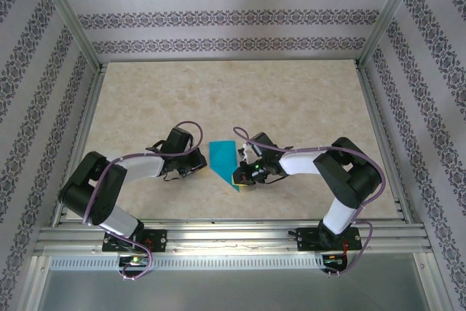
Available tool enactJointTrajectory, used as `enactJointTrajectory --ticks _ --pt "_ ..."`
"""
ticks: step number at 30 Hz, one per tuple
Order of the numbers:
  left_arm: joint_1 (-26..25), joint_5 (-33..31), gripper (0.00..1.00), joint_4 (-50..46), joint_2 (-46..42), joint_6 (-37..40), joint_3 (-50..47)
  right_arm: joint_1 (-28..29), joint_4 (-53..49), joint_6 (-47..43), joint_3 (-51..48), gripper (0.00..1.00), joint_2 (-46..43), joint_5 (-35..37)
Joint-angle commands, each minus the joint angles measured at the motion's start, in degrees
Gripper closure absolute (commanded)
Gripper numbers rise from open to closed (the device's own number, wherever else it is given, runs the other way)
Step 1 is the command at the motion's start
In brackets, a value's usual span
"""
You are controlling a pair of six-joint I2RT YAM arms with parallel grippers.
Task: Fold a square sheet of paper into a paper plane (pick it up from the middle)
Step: Third fold the triangle at the center of the table.
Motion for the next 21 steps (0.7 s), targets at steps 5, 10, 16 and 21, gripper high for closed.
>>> enactJointTrajectory --ticks 5,10,16,21 --pt "0.6 3.7 0.86 -2.5 -3.9 4.3 4.1 -0.1 -10.0 -0.5 3.4 0.96 -4.3 2.2" --pt "1.7 3.5 0.84 -6.6 -6.5 4.1 6.5 -0.1 -14.6 3.0 6.1 0.87 -12.1 11.9" --pt "2.2 1.5 0.77 -5.6 -9.7 4.3 6.3 -1.4 -12.4 5.4 1.4 0.79 -18.6 25.2" --pt "3.0 1.9 0.73 1.8 -7.2 -1.1 3.6 -5.5 -11.5 3.6 2.3 0.78 -16.3 16.5"
